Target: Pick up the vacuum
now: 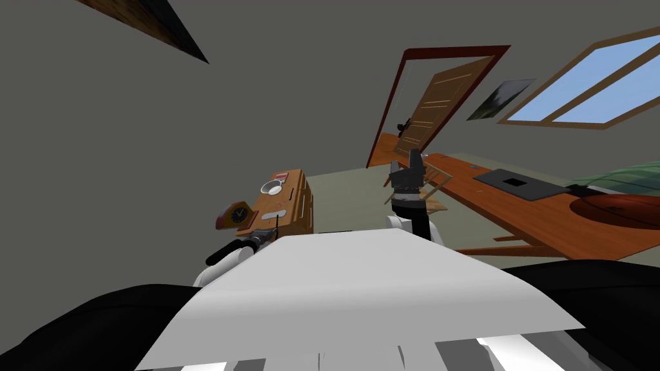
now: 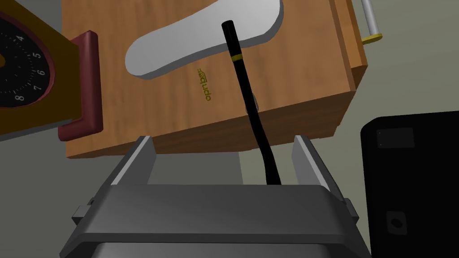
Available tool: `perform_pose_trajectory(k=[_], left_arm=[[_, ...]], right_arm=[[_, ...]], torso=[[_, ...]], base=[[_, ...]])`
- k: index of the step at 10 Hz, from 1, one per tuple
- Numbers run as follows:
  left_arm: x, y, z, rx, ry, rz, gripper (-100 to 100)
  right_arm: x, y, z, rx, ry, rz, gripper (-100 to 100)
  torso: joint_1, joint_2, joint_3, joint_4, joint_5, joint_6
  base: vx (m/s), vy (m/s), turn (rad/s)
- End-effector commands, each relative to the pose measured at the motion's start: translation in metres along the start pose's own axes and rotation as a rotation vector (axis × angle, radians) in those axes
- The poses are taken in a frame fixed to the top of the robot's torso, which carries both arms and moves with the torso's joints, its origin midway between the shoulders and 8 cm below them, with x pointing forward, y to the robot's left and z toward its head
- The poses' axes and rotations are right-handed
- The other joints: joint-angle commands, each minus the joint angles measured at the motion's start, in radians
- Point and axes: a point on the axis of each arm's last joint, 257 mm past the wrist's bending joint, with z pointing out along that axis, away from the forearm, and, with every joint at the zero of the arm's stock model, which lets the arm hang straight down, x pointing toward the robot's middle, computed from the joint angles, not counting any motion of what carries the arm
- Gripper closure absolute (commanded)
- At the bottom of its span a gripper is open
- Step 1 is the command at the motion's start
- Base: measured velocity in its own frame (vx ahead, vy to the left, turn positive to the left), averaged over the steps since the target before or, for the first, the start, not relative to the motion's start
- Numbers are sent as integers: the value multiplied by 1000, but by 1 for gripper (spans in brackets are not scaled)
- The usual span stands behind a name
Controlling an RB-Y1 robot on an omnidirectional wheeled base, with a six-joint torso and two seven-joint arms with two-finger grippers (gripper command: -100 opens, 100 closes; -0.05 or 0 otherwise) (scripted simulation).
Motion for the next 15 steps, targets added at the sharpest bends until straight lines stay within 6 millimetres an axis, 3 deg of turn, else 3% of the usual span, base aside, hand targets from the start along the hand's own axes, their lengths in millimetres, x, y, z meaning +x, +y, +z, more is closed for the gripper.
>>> perform_pose_trajectory(k=[1, 8, 15], left_arm=[[-8, 6, 0, -22, -29, -29, -100], [-49, 26, -2, -132, -195, -243, -100], [-71, 42, -9, -199, -317, -374, -100]], right_arm=[[0, 0, 0, 0, 0, 0, 0], [0, 0, 0, 0, 0, 0, 0], [0, 0, 0, 0, 0, 0, 0]], torso=[[0, 0, 0, 0, 0, 0], [1, -1, 0, 0, 0, 0], [2, 0, 0, 0, 0, 0]], base=[[34, 8, -27], [45, 18, -51], [37, 31, -30]])
